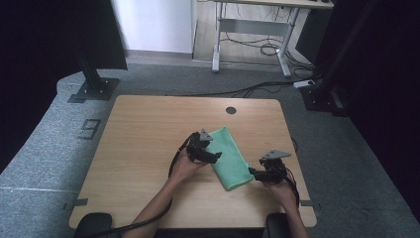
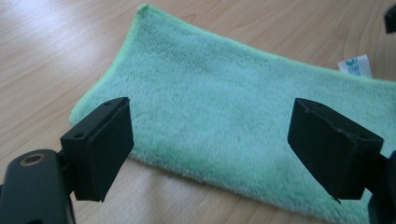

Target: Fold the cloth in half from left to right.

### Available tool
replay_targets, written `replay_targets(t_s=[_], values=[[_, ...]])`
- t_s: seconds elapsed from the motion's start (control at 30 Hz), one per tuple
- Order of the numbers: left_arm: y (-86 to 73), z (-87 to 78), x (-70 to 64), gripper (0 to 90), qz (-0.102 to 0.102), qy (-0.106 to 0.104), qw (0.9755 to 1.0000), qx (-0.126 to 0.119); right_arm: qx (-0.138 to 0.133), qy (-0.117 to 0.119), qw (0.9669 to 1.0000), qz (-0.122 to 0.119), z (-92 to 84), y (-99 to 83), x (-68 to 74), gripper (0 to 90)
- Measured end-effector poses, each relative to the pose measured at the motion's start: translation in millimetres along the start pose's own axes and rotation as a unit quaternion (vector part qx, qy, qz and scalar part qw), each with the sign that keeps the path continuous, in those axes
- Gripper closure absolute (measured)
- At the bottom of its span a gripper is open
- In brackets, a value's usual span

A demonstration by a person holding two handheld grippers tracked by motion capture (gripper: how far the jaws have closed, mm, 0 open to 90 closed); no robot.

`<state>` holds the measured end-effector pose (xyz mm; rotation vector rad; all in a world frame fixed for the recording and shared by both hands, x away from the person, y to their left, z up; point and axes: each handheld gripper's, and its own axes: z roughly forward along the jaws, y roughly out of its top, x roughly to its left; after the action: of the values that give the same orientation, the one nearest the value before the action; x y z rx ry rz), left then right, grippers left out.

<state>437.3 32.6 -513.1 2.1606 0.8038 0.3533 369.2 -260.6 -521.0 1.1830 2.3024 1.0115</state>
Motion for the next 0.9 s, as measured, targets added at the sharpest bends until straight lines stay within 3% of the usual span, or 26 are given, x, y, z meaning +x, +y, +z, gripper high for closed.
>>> replay_targets(t_s=[0.23,0.4,0.53,0.9], values=[[-17.4,-11.7,-2.5,10.7,-0.005,-0.011,0.9999,0.004,0.002,-0.007,0.9999,-0.01,9.7,0.3,-4.9,27.8],[-31.2,-24.0,-1.7,8.5,-0.004,-0.006,0.9999,0.014,0.004,-0.01,0.9999,-0.012,15.4,0.8,-9.3,21.6],[-38.8,-31.4,-1.0,6.4,-0.004,-0.007,0.9998,0.016,-0.001,0.002,0.9999,-0.015,20.7,0.4,-12.5,13.4],[-74.4,-56.3,1.0,1.1,-0.003,0.011,0.9993,0.035,-0.008,0.001,0.9999,-0.012,30.3,13.0,-18.4,13.2]])
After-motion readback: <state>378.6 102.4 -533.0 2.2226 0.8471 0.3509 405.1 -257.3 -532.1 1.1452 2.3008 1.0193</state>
